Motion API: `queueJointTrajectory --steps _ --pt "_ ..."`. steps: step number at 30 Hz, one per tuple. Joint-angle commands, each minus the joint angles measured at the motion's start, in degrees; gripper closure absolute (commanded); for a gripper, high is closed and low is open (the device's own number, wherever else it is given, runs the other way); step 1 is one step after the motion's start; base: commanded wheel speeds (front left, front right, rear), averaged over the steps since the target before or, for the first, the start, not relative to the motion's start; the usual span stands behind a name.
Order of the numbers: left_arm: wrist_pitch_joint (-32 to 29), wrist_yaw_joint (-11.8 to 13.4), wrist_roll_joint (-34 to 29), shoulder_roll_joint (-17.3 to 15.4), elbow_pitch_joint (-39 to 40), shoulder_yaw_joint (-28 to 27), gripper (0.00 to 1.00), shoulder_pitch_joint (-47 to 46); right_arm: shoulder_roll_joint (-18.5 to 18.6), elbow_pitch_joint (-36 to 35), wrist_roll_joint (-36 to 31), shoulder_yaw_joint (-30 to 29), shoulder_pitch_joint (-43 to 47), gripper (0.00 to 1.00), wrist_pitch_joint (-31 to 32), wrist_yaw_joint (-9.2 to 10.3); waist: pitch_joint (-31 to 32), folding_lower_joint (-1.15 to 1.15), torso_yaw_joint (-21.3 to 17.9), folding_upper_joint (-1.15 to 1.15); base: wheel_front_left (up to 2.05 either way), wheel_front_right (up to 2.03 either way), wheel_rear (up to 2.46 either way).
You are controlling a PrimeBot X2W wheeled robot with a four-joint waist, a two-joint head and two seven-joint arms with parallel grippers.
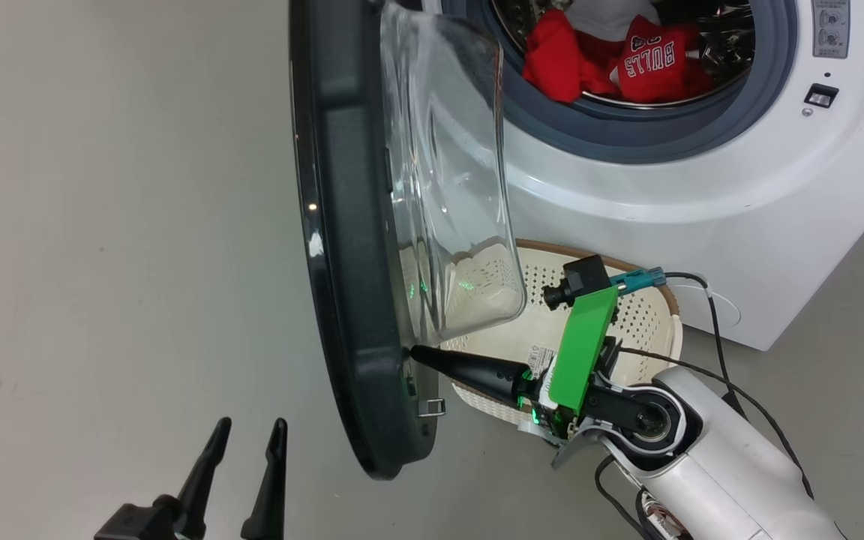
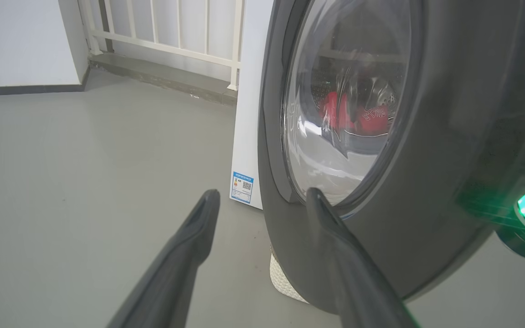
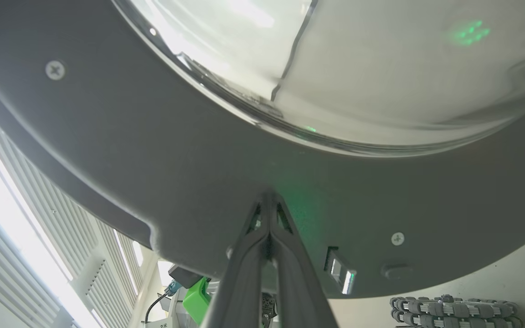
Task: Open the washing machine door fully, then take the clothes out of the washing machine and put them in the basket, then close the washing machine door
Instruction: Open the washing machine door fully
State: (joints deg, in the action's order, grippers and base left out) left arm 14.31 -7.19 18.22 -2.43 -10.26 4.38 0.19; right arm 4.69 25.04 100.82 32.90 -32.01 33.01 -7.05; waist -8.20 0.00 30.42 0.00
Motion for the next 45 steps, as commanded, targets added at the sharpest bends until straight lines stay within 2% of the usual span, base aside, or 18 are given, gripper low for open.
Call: queueJointTrajectory --steps 1,4,5,7,8,9,24,29,36,39,41,43,45 --pt "0.7 -0.3 0.4 -0.5 1.4 -1.9 0.0 -1.0 -1.8 -1.9 0.3 0.8 -1.3 1.0 -0.5 -0.44 0.1 0.0 -0.1 0.0 0.0 0.0 0.0" --pt "0.7 -0.3 0.4 -0.5 1.2 -1.8 0.0 -1.1 -1.8 -1.8 -0.9 0.4 -0.8 0.98 -1.6 -0.44 0.4 0.0 -0.2 0.0 0.0 0.0 0.0" --pt "0.7 -0.3 0.3 -0.5 1.1 -1.7 0.0 -1.1 -1.8 -1.7 -1.5 0.2 -0.4 0.79 -1.9 -0.44 0.6 0.0 -0.3 0.0 0.0 0.0 0.0" --pt "0.7 -0.3 0.3 -0.5 0.9 -1.6 0.0 -1.1 -1.8 -1.6 -3.0 -0.4 0.5 0.5 -2.8 -0.44 0.9 0.0 -0.5 0.0 0.0 0.0 0.0" --pt "0.7 -0.3 0.2 -0.5 0.7 -1.5 0.0 -1.1 -1.8 -1.6 -3.6 -0.8 1.1 0.13 -3.2 -0.44 1.2 0.0 -0.6 0.0 0.0 0.0 0.0" --pt "0.7 -0.3 0.1 -0.4 0.6 -1.3 0.0 -1.2 -1.7 -1.7 -4.4 -1.1 1.8 0.0 -3.6 -0.44 1.3 0.0 -0.7 0.0 0.0 0.0 0.0" --pt "0.7 -0.3 -0.9 -0.9 -0.6 -0.6 0.0 -1.7 4.2 -0.7 -13.1 -4.0 12.5 0.0 -14.9 -0.44 3.3 0.0 -3.3 0.0 0.0 0.0 0.0" --pt "0.7 -0.3 -1.1 -1.0 -0.6 -1.4 0.0 -1.4 5.4 -0.3 -16.9 -3.7 14.5 0.0 -22.4 -0.44 3.6 0.0 -4.8 0.0 0.0 0.0 0.0" --pt "0.7 -0.3 -1.2 -1.0 -0.3 -2.2 0.0 -1.1 7.5 0.9 -27.2 2.4 15.5 0.0 -36.8 -0.44 3.7 0.0 -5.8 0.0 0.0 0.0 0.0" --pt "0.7 -0.3 -1.3 -1.0 -0.3 -2.4 0.0 -1.0 8.5 2.8 -32.7 6.0 15.2 0.0 -44.3 -0.44 3.9 0.0 -5.9 0.0 0.0 0.0 0.0" --pt "0.7 -0.3 -1.3 -1.0 -0.3 -2.5 0.0 -0.9 8.7 5.1 -36.0 7.1 15.0 0.0 -46.9 -0.44 4.1 0.0 -6.0 0.0 0.0 0.0 0.0" --pt "0.7 -0.3 -1.4 -1.0 -0.3 -2.7 0.0 -0.7 8.4 7.4 -39.2 6.6 14.9 0.0 -47.8 -0.44 4.2 0.0 -6.0 0.0 0.0 0.0 0.0" --pt "0.7 -0.3 -1.4 -1.0 -0.3 -2.8 0.0 -0.6 7.8 8.2 -44.1 3.0 14.9 0.0 -47.9 -0.44 4.3 0.0 -6.1 0.0 0.0 0.0 0.0"
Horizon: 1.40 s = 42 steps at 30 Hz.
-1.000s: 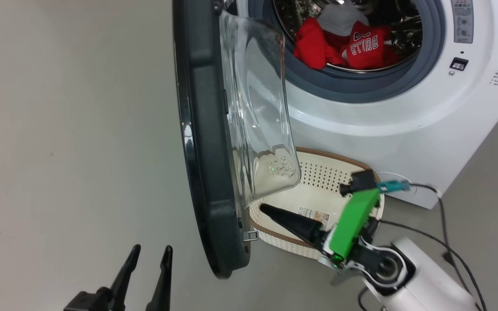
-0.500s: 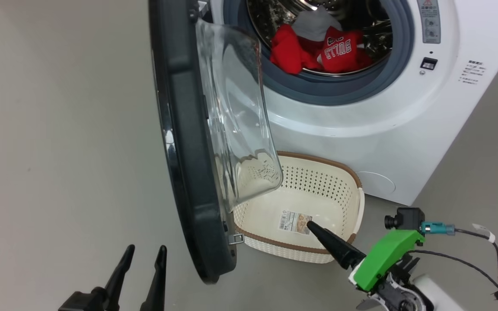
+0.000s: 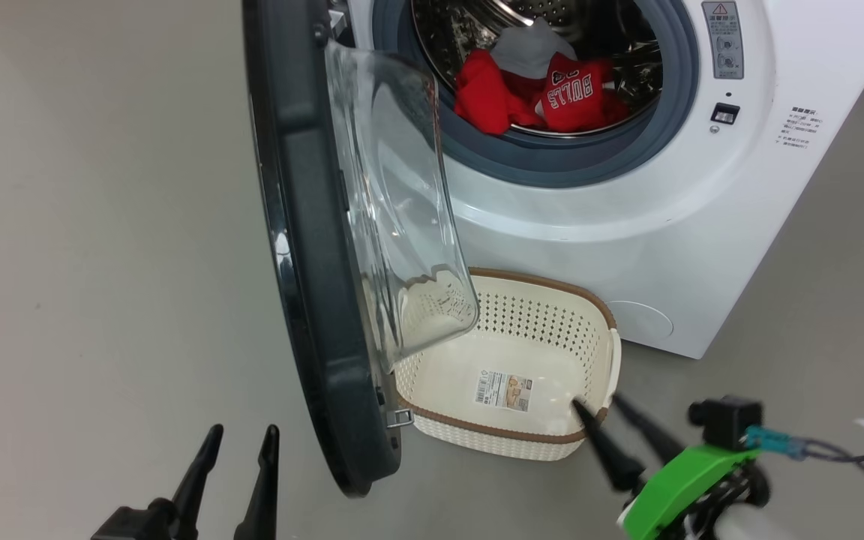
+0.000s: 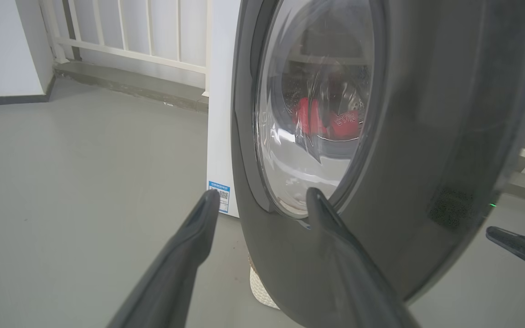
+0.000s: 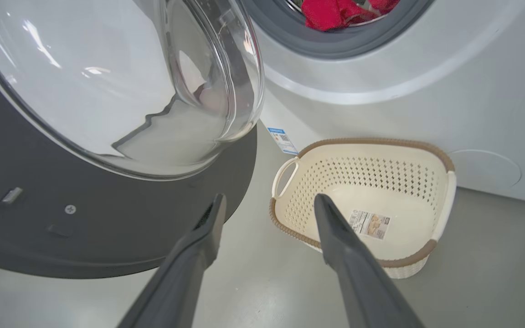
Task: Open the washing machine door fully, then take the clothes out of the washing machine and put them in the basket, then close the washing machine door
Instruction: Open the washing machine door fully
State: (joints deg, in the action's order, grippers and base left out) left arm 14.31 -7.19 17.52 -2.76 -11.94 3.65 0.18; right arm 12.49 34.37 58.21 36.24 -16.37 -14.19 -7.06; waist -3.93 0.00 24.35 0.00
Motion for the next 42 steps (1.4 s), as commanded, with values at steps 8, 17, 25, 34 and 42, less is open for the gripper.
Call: queueJointTrajectory --steps 8,17,25,34,42 --pt "0.7 -0.3 -1.0 -0.6 1.5 -2.4 0.0 -0.2 -5.9 -6.5 -27.8 -19.1 6.4 0.0 -0.8 -0.43 0.3 0.0 -0.1 0.0 0.0 0.0 0.0" --pt "0.7 -0.3 -1.0 -0.6 1.8 -2.4 0.0 -0.6 -9.5 -17.8 -43.9 -32.2 14.8 0.0 -0.8 -0.43 0.1 0.0 0.3 0.0 0.0 0.0 0.0" --pt "0.7 -0.3 -1.1 -0.5 1.8 -2.5 0.0 -0.5 -9.6 -18.5 -42.3 -32.3 18.0 0.0 -0.8 -0.43 0.2 0.0 0.2 0.0 0.0 0.0 0.0" --pt "0.7 -0.3 -1.2 -0.4 2.3 -2.8 0.0 -0.6 -9.6 -19.2 -42.7 -31.9 18.0 0.0 -0.8 -0.43 0.3 0.0 0.0 0.0 0.0 0.0 0.0" --pt "0.7 -0.3 0.8 -0.2 11.1 -7.2 1.0 -3.8 -9.6 -19.2 -43.1 -31.7 17.9 0.0 -0.8 -0.43 0.5 0.0 0.2 0.0 0.0 0.0 0.0"
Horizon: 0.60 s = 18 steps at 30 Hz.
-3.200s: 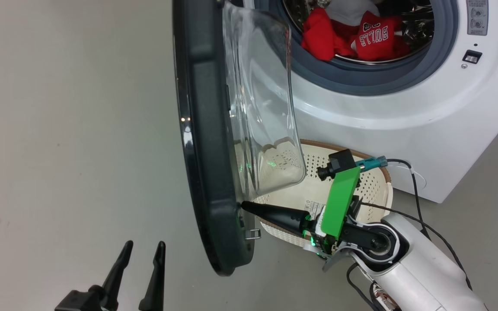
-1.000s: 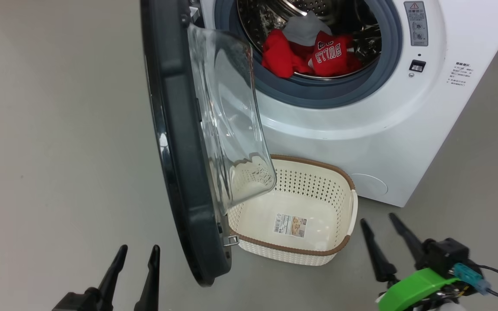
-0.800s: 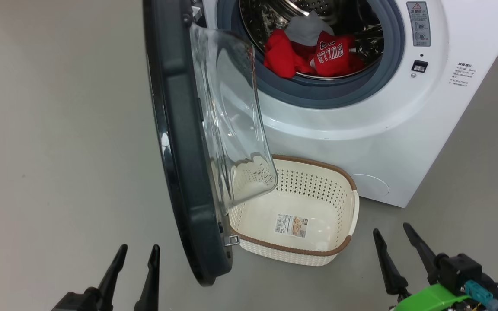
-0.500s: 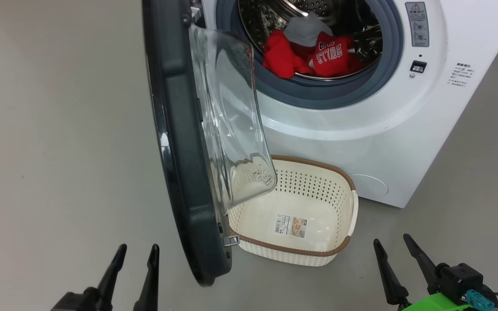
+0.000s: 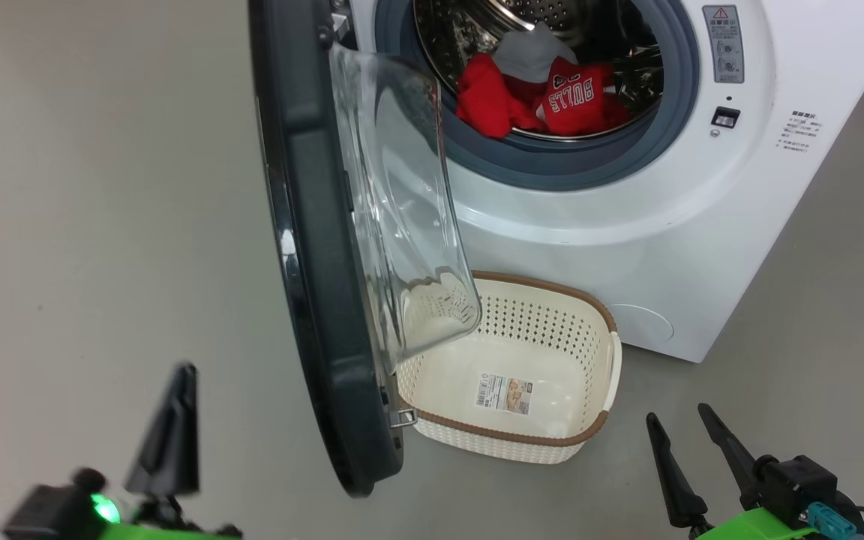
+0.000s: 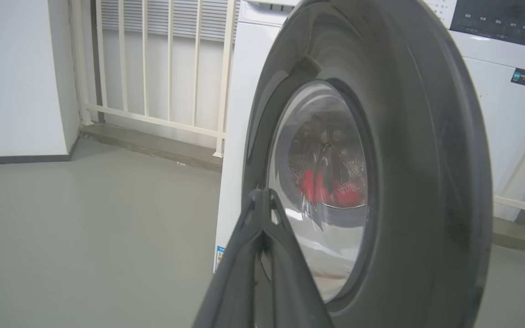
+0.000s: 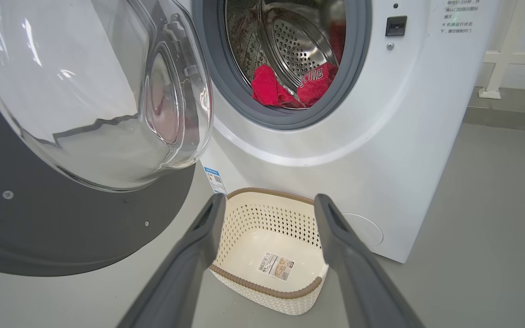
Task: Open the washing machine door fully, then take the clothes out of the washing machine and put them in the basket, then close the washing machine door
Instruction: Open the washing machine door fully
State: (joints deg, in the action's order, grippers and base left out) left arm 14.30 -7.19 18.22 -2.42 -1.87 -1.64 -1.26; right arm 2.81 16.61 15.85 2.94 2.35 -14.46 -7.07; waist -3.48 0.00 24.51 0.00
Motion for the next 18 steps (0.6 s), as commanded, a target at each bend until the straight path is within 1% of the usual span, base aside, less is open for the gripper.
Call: queueJointTrajectory --steps 1,3,5,7,9,12,14,18 --pt "0.7 -0.3 0.1 -0.5 3.2 -2.7 1.0 -2.9 0.1 -1.5 -0.9 1.7 -0.8 0.0 -0.5 -0.42 0.0 0.0 0.0 0.0 0.0 0.0 0.0" --pt "0.7 -0.3 -0.2 -0.5 8.1 -3.3 1.0 -4.1 0.1 -1.6 -0.8 1.6 -0.9 0.0 -0.5 -0.42 0.1 0.0 0.0 0.0 0.0 0.0 0.0" --pt "0.7 -0.3 -0.1 -0.5 13.7 -2.1 1.0 -5.1 0.1 -1.8 -0.9 1.6 -1.1 0.0 -0.5 -0.42 0.1 0.0 -0.1 0.0 0.0 0.0 0.0" --pt "0.7 -0.3 0.2 -0.5 18.2 1.2 1.0 -5.3 0.1 -1.8 -0.9 1.4 -1.2 0.0 -0.5 -0.42 0.0 0.0 -0.1 0.0 0.0 0.0 0.0" --pt "0.7 -0.3 0.6 -1.1 20.3 5.9 1.0 -4.8 0.1 -2.0 -0.9 1.4 -1.3 0.0 -0.5 -0.42 -0.1 0.0 -0.2 0.0 0.0 0.0 0.0" --pt "0.7 -0.3 0.6 -3.0 20.8 13.9 1.0 -3.9 0.1 -2.1 -1.2 1.5 -1.5 0.0 -0.5 -0.42 -0.4 0.0 -0.3 0.0 0.0 0.0 0.0" --pt "0.7 -0.3 1.0 -3.0 19.2 17.7 1.0 -2.8 0.1 -2.3 -1.1 1.5 -1.8 0.0 -0.5 -0.42 -0.7 0.0 -0.4 0.0 0.0 0.0 0.0" --pt "0.7 -0.3 2.1 -2.2 13.3 21.4 1.0 -0.8 0.1 -2.4 -1.3 1.6 -2.5 0.0 -0.5 -0.42 -1.3 0.0 -0.9 0.0 0.0 0.0 0.0"
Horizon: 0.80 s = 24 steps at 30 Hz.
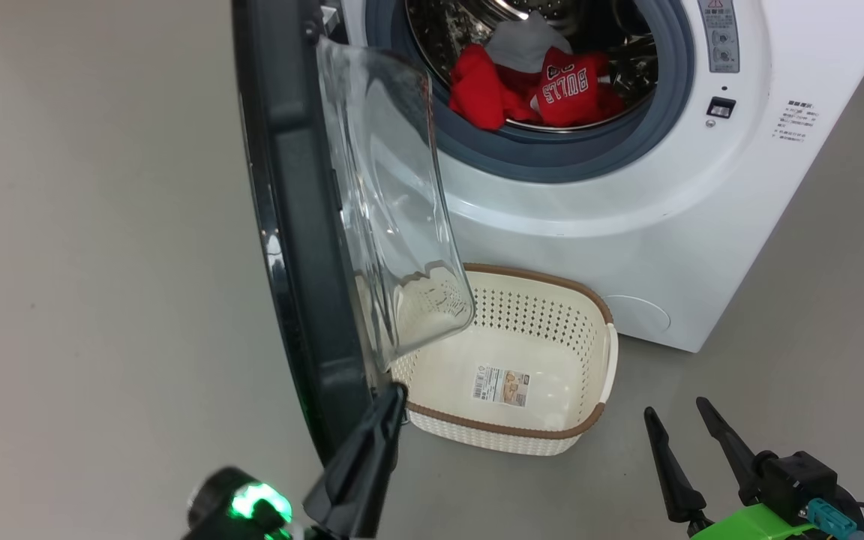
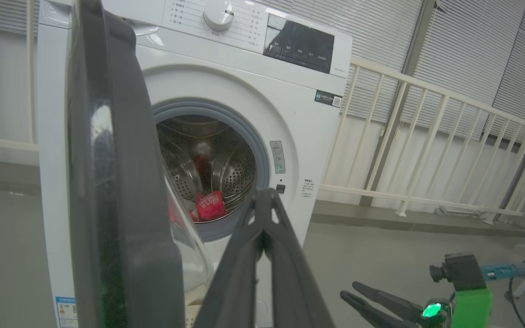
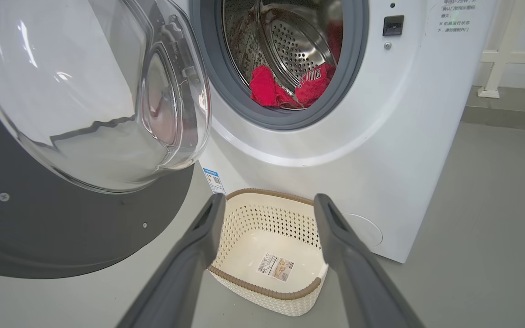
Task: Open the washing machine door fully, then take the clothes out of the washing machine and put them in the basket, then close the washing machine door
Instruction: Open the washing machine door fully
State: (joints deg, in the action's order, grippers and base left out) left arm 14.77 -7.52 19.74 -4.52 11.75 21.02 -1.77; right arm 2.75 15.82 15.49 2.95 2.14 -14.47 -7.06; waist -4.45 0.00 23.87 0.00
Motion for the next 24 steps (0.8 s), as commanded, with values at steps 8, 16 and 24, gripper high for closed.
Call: queueJointTrajectory --steps 8,16,24 --pt "0.2 0.0 1.7 1.0 -11.4 -0.4 1.0 -1.1 0.1 -1.7 -1.3 1.6 -3.1 0.0 -0.5 -0.43 -1.2 0.0 -0.9 0.0 0.0 0.0 0.0" --pt "0.2 0.0 2.1 1.5 -17.8 -4.8 1.0 -2.8 0.1 -1.9 -1.4 1.7 -3.0 0.0 -0.5 -0.43 -1.4 0.0 -1.1 0.0 0.0 0.0 0.0" --pt "0.2 0.0 2.1 1.6 -18.2 -11.1 1.0 -1.9 0.1 -2.2 -1.7 1.6 -2.9 0.0 -0.5 -0.43 -1.8 0.0 -0.4 0.0 0.0 0.0 0.0"
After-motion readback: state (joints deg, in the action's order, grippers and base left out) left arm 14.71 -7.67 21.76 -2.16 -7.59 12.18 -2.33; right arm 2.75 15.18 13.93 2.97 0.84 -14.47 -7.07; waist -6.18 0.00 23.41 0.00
